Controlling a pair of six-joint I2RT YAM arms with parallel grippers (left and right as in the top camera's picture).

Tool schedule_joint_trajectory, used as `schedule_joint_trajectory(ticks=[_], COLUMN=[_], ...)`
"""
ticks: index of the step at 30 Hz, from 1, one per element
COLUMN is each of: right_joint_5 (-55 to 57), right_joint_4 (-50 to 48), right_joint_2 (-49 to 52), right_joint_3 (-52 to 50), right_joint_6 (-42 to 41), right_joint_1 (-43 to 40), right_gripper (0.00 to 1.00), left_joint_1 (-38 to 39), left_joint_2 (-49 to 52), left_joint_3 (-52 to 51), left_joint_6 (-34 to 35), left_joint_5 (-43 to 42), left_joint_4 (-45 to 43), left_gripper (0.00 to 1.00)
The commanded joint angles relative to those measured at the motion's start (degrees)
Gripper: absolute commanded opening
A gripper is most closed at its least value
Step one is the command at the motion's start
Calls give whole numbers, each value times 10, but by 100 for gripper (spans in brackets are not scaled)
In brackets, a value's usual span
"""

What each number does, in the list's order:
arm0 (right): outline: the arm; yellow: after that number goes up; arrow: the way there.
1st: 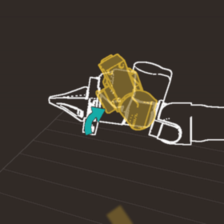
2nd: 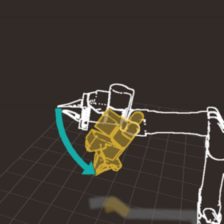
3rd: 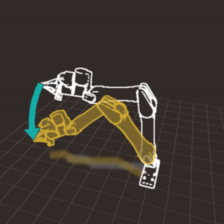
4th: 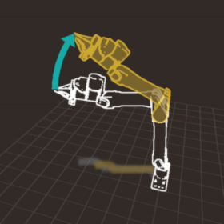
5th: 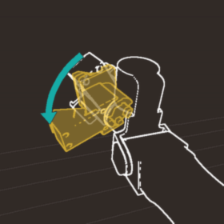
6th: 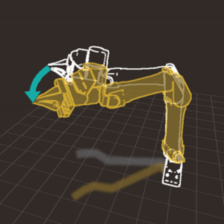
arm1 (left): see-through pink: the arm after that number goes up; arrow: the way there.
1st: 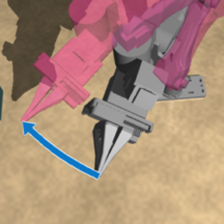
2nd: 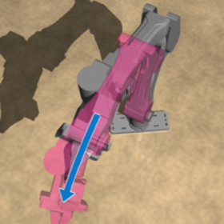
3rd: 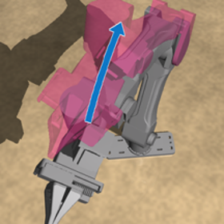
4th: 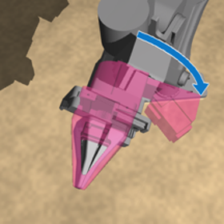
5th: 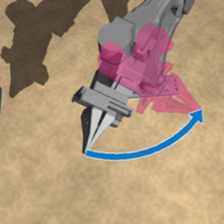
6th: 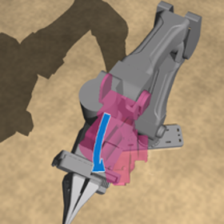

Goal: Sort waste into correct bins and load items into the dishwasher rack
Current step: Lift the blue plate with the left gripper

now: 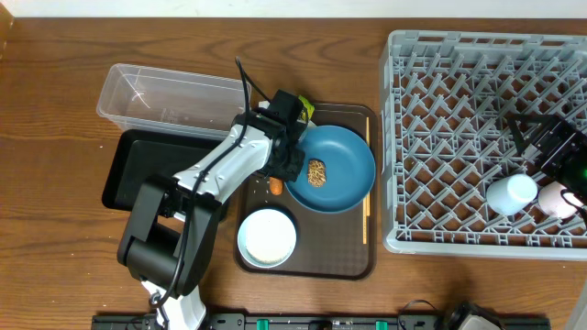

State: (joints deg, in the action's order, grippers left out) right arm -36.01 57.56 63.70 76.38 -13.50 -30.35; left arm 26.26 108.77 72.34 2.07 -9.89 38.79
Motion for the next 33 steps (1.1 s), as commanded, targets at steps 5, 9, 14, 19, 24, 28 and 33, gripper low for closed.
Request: schedule_joint_trajectory(ticks=[5,9,14,19,24,28,33], right_joint_5=[0,0,0,0,0,0,2], right_joint_4=[-1,-1,-2,-1,-1,-2,-2], right_joint_2=[1,1,1,1,1,1,1], right_joint_3=[1,1,1,1,1,1,1], right_joint_6=[-9,-9,-9,-9,-9,-9,-9], right_joint_1=[12,12,12,12,12,12,12], right_gripper=[81,81,81,81,81,81,81], left_joint_1=[-2,-2,-2,-2,-2,-2,-2], left_joint_2=[6,11,22,21,0,-35,-77], left_joint_3=[-2,-2,-2,-2,11,38,41], left_joint_6=[-16,-16,-16,-16,-16,-16,-16], left_joint_5=[5,5,4,1,0,1,1], left_joint_4=[-19,-25,-25,-25,-7,28,32], left_gripper=[17,16,17,14,6,6,6])
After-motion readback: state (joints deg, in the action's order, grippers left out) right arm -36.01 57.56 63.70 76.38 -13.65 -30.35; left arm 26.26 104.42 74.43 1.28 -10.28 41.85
